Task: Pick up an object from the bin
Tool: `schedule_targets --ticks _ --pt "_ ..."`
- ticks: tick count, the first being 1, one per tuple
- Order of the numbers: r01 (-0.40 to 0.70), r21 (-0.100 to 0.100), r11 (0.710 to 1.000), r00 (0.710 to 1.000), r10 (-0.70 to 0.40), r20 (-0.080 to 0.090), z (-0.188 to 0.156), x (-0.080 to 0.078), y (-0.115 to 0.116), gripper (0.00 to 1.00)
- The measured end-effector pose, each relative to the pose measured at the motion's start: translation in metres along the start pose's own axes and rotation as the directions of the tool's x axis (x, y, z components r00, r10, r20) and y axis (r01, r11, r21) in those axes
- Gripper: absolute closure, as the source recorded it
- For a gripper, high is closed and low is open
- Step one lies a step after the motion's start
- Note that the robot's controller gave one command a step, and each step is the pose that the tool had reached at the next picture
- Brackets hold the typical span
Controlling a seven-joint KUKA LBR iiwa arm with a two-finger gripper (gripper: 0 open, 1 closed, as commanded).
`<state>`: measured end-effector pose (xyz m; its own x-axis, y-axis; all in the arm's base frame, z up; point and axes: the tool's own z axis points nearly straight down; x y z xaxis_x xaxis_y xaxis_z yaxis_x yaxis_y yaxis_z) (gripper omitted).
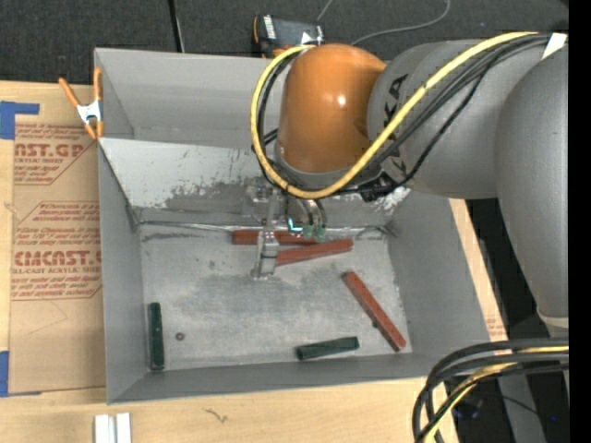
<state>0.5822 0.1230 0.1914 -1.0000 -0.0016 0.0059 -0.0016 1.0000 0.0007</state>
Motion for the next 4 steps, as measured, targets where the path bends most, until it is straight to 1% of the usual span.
schedule_targets --ticks 1,2,3,4 --pt "0.090 0.001 0.996 0.996 -0.090 -0.003 0.104 0.030 -0.054 0.00" --pt "0.238 0.005 0.971 0.971 -0.238 0.012 0.121 -0.007 -0.165 0.00" --pt "0.081 0.004 0.997 0.997 -0.081 0.013 0.054 0.007 -0.214 0.00" --pt "0.410 0.001 0.912 0.912 -0.410 0.004 0.123 0.016 -0.245 0.00"
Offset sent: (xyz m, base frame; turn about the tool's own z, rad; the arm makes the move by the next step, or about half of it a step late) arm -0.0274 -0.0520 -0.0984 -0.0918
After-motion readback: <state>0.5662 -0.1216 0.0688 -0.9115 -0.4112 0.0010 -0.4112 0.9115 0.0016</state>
